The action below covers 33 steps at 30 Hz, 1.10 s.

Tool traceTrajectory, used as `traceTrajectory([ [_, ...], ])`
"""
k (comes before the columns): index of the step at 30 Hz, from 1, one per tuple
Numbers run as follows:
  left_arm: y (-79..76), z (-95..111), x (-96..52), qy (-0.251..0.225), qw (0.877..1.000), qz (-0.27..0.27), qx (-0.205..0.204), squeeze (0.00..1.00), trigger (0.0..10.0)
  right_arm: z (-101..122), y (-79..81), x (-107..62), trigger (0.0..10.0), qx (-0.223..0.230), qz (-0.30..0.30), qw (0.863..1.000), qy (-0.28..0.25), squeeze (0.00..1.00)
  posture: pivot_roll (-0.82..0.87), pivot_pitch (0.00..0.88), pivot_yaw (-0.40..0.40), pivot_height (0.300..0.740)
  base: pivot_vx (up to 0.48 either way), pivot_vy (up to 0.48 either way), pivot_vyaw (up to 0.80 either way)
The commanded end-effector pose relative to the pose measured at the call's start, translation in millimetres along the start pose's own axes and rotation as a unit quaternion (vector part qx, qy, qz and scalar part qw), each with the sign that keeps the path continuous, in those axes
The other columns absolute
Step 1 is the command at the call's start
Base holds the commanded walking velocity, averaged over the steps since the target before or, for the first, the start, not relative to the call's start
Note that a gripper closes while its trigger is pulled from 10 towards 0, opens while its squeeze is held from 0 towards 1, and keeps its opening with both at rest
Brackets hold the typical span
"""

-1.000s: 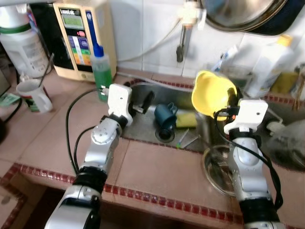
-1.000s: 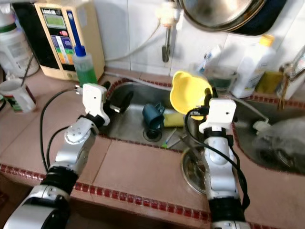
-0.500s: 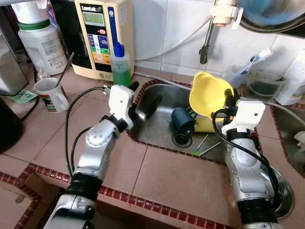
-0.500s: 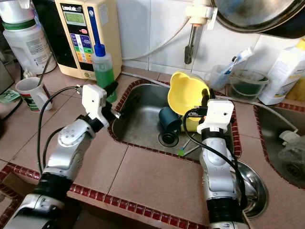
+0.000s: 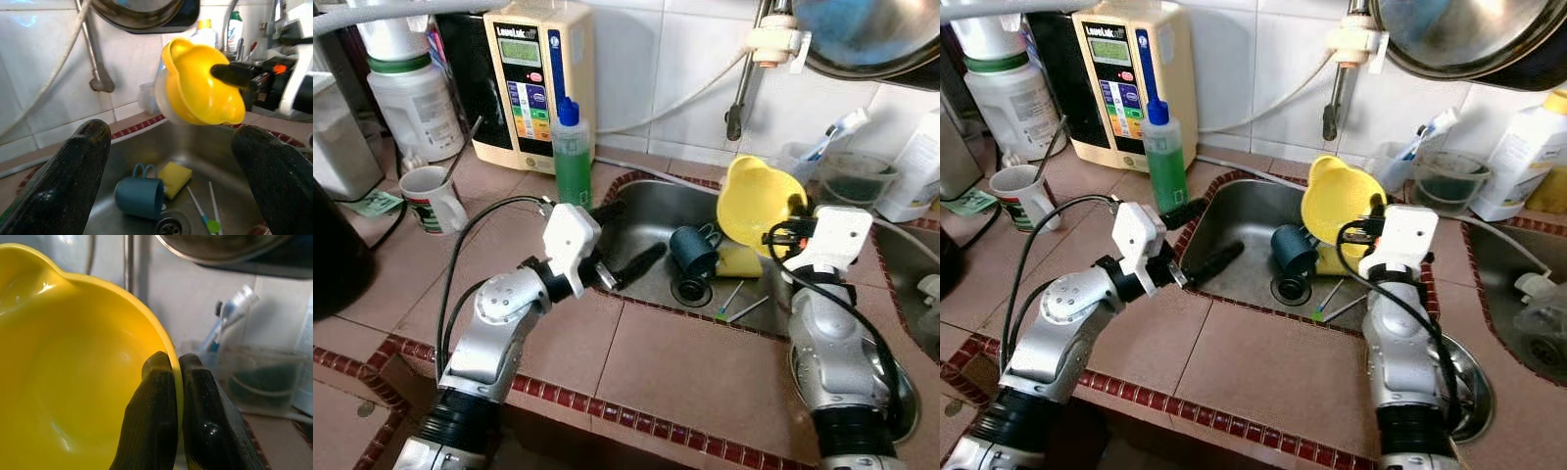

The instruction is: Kitchen organization

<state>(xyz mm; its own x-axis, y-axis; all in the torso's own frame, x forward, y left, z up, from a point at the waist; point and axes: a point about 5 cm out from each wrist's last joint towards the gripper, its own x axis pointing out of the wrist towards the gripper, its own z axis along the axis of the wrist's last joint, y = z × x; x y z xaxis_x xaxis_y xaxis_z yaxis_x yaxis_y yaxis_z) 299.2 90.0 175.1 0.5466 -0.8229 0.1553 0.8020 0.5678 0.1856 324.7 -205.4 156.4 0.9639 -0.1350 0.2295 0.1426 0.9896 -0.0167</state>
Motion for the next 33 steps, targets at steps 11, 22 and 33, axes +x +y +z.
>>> traceTrajectory([
  [11, -25.0, 12, -1.0, -0.001, 0.998, -0.061, -0.016, 0.00, 10.0, 4, -2.3, 9.8, 10.0, 0.044, 0.077, 0.995, 0.054, 0.00, -0.03, 0.000, 0.018, 0.740, 0.000, 0.000, 0.00],
  [22, -36.5, 17, -6.9, 0.008, 0.996, -0.080, -0.026, 0.00, 10.0, -10, -7.6, 3.2, 10.0, 0.038, 0.128, 0.983, 0.125, 0.00, -0.03, 0.000, 0.010, 0.740, 0.000, 0.000, 0.00],
  [33, -45.6, 21, -5.9, 0.012, 0.994, -0.099, -0.031, 0.00, 10.0, -23, -19.5, -0.6, 10.0, 0.055, 0.113, 0.977, 0.171, 0.00, -0.03, 0.003, 0.017, 0.740, 0.000, 0.000, 0.00],
])
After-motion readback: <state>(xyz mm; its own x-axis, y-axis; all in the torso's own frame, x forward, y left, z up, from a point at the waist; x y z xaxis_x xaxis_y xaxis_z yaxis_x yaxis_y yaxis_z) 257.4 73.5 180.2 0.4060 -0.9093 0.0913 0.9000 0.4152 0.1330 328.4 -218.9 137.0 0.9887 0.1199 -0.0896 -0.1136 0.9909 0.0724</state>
